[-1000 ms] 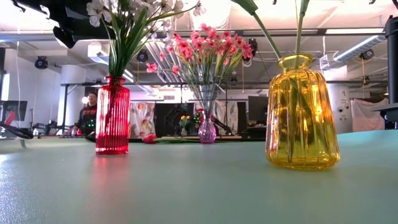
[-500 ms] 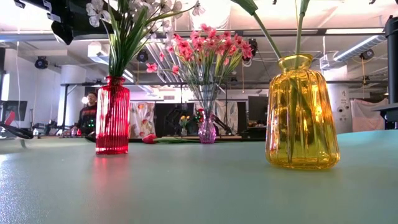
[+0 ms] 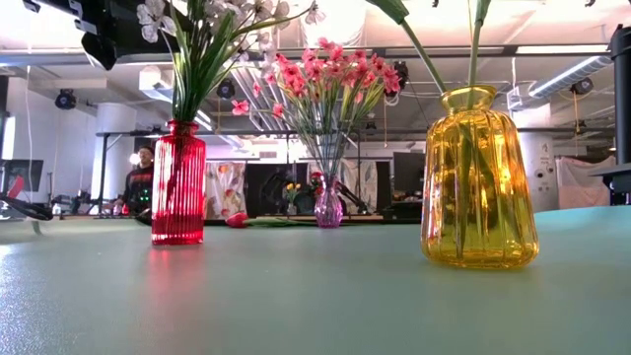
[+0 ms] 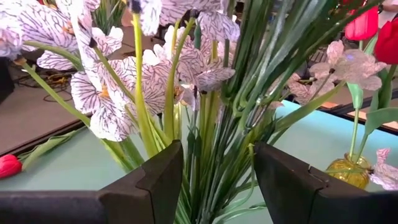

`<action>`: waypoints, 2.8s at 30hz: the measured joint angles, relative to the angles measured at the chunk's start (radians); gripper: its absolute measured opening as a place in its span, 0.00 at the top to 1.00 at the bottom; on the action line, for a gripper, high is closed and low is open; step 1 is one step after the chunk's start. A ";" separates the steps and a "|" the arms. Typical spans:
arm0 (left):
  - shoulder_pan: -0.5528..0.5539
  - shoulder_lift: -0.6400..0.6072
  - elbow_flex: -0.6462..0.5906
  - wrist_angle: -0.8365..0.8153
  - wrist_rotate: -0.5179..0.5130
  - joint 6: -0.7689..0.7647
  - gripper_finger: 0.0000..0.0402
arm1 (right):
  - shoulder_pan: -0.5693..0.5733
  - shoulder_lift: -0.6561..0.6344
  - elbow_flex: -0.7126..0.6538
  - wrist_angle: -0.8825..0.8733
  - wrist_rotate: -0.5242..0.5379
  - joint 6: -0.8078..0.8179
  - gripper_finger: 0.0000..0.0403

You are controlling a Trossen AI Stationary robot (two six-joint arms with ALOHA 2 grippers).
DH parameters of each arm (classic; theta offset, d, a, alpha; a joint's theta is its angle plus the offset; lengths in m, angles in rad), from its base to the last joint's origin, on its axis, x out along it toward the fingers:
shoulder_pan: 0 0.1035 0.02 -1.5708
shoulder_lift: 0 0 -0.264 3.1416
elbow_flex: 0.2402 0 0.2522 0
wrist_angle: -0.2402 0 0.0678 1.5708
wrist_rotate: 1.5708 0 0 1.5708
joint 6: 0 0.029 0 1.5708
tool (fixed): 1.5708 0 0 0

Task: Sort flowers into vase by color
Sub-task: Put the white flower into the red flower vase

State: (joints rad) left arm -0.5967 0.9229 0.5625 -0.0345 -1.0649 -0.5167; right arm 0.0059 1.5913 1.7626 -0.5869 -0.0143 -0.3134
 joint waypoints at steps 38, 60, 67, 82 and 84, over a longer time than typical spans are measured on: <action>-0.012 -0.046 0.053 0.010 0.076 0.295 0.55 | 0.000 0.000 0.000 -0.004 0.000 0.002 0.64; -0.009 0.143 0.146 0.033 -0.172 0.327 0.58 | 0.000 0.000 0.000 -0.003 0.000 0.008 0.64; -0.008 0.145 0.135 0.026 -0.212 0.262 0.77 | 0.000 0.000 0.000 -0.004 0.000 0.011 0.64; -0.008 0.145 0.132 0.020 -0.220 0.231 0.99 | 0.000 0.000 0.000 -0.004 0.000 0.018 0.64; -0.008 0.145 0.131 0.008 -0.220 0.212 1.00 | 0.000 0.000 0.000 -0.004 0.000 0.019 0.64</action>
State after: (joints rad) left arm -0.6052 1.0679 0.6937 -0.0263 -1.2846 -0.3045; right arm 0.0061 1.5917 1.7626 -0.5907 -0.0147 -0.2947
